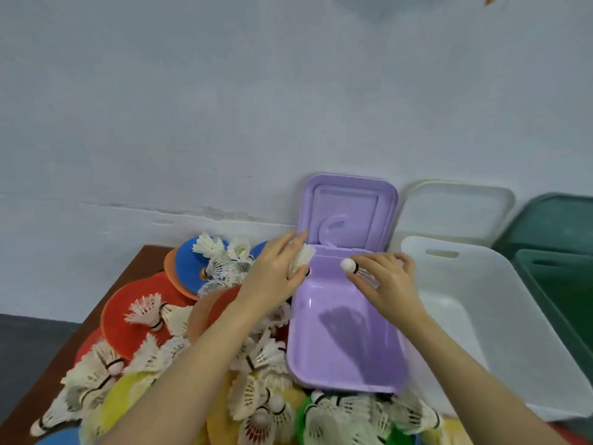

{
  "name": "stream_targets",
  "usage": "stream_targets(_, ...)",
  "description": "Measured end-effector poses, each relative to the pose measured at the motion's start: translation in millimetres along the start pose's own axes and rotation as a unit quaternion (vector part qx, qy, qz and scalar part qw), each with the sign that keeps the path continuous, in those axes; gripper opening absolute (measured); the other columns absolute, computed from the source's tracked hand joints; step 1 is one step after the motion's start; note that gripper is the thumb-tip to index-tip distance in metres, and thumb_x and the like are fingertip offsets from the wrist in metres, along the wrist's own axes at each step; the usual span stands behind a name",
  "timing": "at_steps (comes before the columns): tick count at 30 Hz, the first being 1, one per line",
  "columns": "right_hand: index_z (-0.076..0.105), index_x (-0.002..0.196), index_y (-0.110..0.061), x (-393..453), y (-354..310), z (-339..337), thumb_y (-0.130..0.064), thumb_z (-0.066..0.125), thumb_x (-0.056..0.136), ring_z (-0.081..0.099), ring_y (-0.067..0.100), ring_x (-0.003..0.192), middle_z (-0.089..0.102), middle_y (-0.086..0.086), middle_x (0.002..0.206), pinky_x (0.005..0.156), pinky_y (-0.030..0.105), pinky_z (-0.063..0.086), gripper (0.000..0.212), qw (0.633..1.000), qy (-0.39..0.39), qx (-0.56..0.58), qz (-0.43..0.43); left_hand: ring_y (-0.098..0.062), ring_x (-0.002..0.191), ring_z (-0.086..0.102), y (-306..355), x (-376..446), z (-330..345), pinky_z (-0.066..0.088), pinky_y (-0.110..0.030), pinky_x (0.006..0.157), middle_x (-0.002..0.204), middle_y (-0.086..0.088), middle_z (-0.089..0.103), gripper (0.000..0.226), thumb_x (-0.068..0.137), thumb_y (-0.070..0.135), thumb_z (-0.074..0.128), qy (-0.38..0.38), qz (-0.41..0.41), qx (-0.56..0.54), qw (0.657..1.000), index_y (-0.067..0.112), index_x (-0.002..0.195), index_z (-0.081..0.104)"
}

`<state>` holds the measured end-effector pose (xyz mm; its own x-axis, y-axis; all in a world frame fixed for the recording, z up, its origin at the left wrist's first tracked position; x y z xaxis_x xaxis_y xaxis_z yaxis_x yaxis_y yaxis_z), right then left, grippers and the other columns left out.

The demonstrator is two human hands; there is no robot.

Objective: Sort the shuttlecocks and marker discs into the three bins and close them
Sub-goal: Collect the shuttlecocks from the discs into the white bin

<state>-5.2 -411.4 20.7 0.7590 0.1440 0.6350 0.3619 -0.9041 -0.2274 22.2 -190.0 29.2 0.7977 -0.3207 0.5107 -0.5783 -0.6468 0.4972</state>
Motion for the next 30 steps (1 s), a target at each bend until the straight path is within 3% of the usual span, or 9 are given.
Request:
stream_targets(3,0.066,0.095,-0.029,-11,48,-39,-0.048,0.050,0.086,0.055,0.007,0.091,0.066,-0.016,0.094,0.085,0.029,0.023,0.027,0.999,0.018,-0.035,0.014,-0.019,0.122,0.044,51,25,30,0.027,-0.013,0.101,0.134,-0.006,0.048,0.056,0.084,0.037,0.049,0.020,0.012,-0.040,0.999,0.015,0.136,0.045)
stream_targets(8,0.068,0.099,-0.026,-35,117,-89,-0.045,0.055,0.084,0.060,0.011,0.094,0.068,-0.012,0.098,0.084,0.031,0.026,0.027,0.995,0.015,-0.081,0.053,-0.013,0.120,0.044,131,52,83,0.028,-0.009,0.095,0.133,-0.006,0.049,0.055,0.085,0.033,0.057,0.030,0.021,-0.092,0.995,0.011,0.134,0.047)
stream_targets(10,0.067,0.099,-0.026,-45,135,-102,-0.042,0.059,0.083,0.061,0.014,0.092,0.068,-0.013,0.097,0.084,0.031,0.024,0.024,0.992,0.008,-0.096,0.075,-0.009,0.120,0.041,153,58,106,0.030,-0.012,0.099,0.134,-0.006,0.049,0.059,0.084,0.039,0.052,0.017,0.027,-0.113,0.993,0.011,0.135,0.046)
stream_targets(13,0.066,0.105,-0.024,-60,156,-111,-0.046,0.055,0.083,0.062,0.016,0.096,0.068,-0.011,0.101,0.088,0.031,0.021,0.032,0.986,-0.026,-0.119,0.111,-0.011,0.132,0.033,171,62,139,0.035,-0.030,0.105,0.146,-0.001,0.035,0.060,0.089,0.040,0.052,-0.062,0.013,-0.087,0.994,0.020,0.142,0.034)
stream_targets(16,0.065,0.113,-0.019,-71,167,-113,-0.045,0.051,0.086,0.061,0.020,0.102,0.068,-0.004,0.109,0.092,0.032,0.023,0.040,0.983,-0.059,-0.122,0.121,-0.022,0.135,0.032,176,61,156,0.035,-0.039,0.105,0.151,-0.003,0.028,0.058,0.093,0.038,0.048,-0.107,0.005,0.004,0.994,0.023,0.145,0.029)
stream_targets(19,0.063,0.117,-0.017,-76,163,-109,-0.038,0.054,0.089,0.059,0.024,0.105,0.067,0.000,0.111,0.092,0.035,0.035,0.036,0.986,-0.080,-0.089,0.115,-0.029,0.122,0.049,173,53,152,0.042,-0.041,0.097,0.140,-0.011,0.046,0.056,0.088,0.041,0.039,-0.101,0.038,0.054,0.993,0.014,0.136,0.046)
stream_targets(23,0.063,0.117,-0.017,-71,138,-93,-0.042,0.046,0.087,0.060,0.025,0.100,0.066,0.000,0.107,0.085,0.036,0.042,0.043,0.988,-0.115,-0.045,0.090,-0.029,0.117,0.053,152,33,129,0.042,-0.040,0.095,0.132,-0.011,0.054,0.059,0.084,0.042,0.033,-0.102,0.037,0.089,0.990,0.010,0.129,0.053)
stream_targets(30,0.063,0.116,-0.016,-32,78,-50,-0.043,0.044,0.085,0.060,0.030,0.094,0.066,0.002,0.104,0.081,0.041,0.046,0.045,0.986,-0.162,0.012,0.039,-0.026,0.124,0.047,80,5,88,0.037,-0.039,0.101,0.134,-0.004,0.053,0.067,0.083,0.051,0.025,-0.122,-0.044,0.123,0.984,0.014,0.132,0.050)
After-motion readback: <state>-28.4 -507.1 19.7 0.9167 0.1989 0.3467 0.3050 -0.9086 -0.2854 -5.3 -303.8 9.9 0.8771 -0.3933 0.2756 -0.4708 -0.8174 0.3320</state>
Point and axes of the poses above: each hand's wrist, its own x-axis towards the middle knuckle, its own z-axis out of the palm, y = z × x, the point moved 2 cm from there along x, towards the middle knuckle
